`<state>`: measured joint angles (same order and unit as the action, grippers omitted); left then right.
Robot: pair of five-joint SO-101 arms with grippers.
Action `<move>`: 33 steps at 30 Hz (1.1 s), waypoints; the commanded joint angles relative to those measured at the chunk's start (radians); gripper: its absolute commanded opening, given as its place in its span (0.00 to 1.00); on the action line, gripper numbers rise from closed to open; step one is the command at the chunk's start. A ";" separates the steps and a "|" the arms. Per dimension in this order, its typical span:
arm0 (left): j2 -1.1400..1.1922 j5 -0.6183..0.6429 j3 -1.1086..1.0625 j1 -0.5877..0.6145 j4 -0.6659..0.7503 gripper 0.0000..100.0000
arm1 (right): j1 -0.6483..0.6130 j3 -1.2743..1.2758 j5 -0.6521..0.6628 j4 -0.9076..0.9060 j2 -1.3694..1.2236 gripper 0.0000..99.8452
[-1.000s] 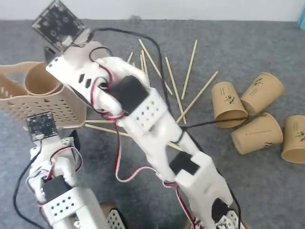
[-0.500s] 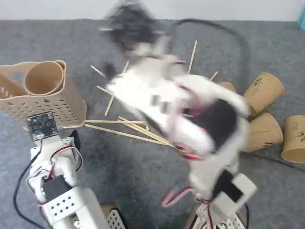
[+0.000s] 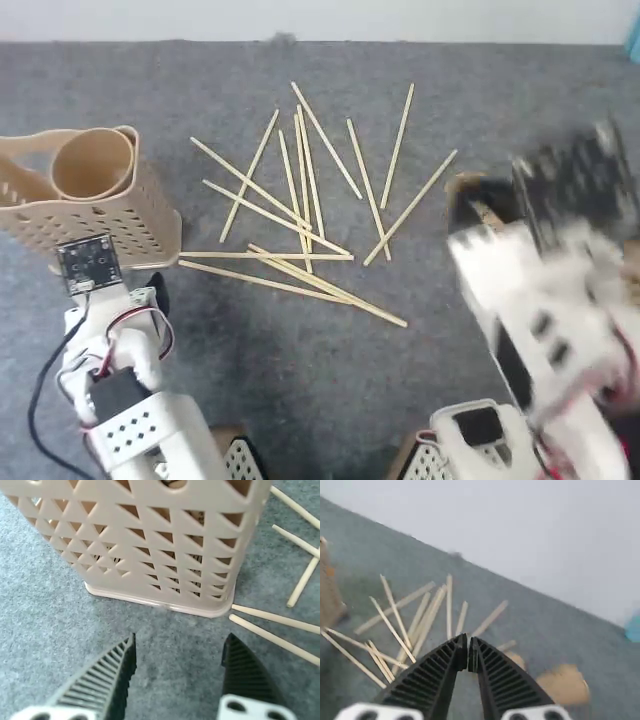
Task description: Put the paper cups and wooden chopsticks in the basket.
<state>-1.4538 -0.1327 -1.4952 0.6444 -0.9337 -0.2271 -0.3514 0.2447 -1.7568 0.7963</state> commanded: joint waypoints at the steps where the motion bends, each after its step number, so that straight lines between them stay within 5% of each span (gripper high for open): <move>1: 0.009 0.005 0.019 -0.005 0.028 0.27 | 0.156 0.275 0.078 0.008 0.157 0.03; 8: 0.009 0.005 0.018 -0.005 0.026 0.27 | 0.421 0.635 0.137 0.206 0.124 0.03; 13: 0.009 0.005 0.016 -0.005 0.028 0.27 | 0.576 0.654 0.130 0.349 -0.091 0.03; 22: 0.009 0.005 0.016 -0.005 0.031 0.27 | 0.765 0.454 0.130 0.498 -0.619 0.03; 33: 0.009 0.005 0.016 -0.006 0.029 0.21 | 0.826 -0.003 0.083 0.291 -1.066 0.03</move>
<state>-1.4538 -0.1327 -1.4952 0.6444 -0.9337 0.5769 -0.2470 0.3368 -1.4162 -0.2071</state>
